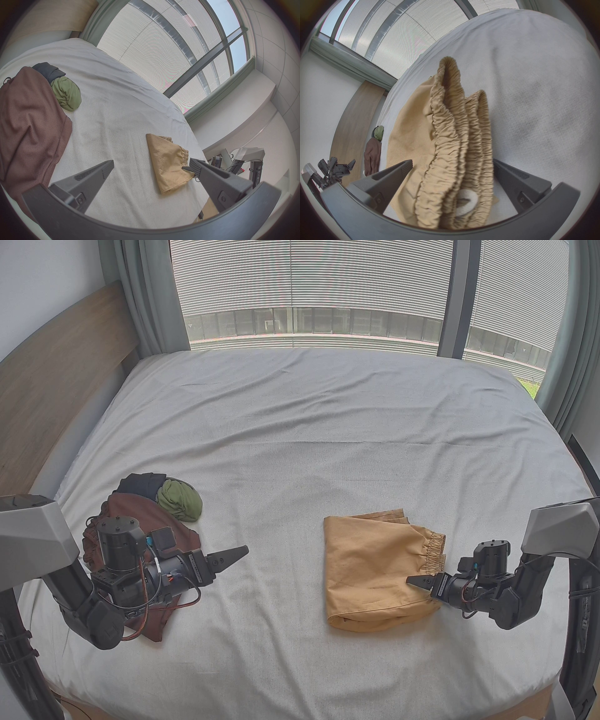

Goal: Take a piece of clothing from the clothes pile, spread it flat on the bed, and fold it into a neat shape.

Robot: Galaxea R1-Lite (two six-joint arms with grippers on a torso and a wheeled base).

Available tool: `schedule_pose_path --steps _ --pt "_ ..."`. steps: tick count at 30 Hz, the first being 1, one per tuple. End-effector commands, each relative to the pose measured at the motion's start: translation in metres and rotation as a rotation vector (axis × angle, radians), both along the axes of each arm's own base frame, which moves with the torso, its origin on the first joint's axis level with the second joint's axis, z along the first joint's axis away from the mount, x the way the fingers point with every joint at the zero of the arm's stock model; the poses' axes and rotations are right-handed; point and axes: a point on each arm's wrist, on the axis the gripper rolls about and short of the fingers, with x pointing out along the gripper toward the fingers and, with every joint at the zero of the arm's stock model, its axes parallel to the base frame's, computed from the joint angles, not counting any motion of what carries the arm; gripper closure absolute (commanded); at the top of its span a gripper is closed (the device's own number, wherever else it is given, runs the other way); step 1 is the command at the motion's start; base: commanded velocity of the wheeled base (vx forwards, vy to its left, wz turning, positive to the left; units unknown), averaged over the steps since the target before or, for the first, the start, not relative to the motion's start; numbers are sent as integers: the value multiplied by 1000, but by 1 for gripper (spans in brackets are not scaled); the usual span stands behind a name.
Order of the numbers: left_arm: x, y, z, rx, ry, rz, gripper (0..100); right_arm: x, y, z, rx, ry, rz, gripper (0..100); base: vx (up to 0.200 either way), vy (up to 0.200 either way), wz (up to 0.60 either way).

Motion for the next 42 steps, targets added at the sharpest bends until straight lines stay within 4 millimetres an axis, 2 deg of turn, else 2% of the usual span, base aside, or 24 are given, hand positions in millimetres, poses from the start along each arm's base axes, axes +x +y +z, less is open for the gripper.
schedule_pose_path --steps 1,7,17,18,32,42 --pt "0 0 0 0 0 0 0 -3 10 -4 33 29 28 0 0 0 0" --pt "0 1 1 -2 -4 2 0 -4 18 -2 79 46 42 0 0 0 0" --pt "1 1 0 -1 -1 3 0 -2 16 -1 83 15 36 0 0 0 0" --pt "1 1 0 -1 -1 3 0 -1 16 -1 84 10 36 100 0 0 0" --pt "2 2 3 -8 -24 8 0 -2 13 3 142 -25 92 100 0 0 0" --pt "2 2 7 -16 -41 11 0 -12 16 29 290 -171 209 100 0 0 0"
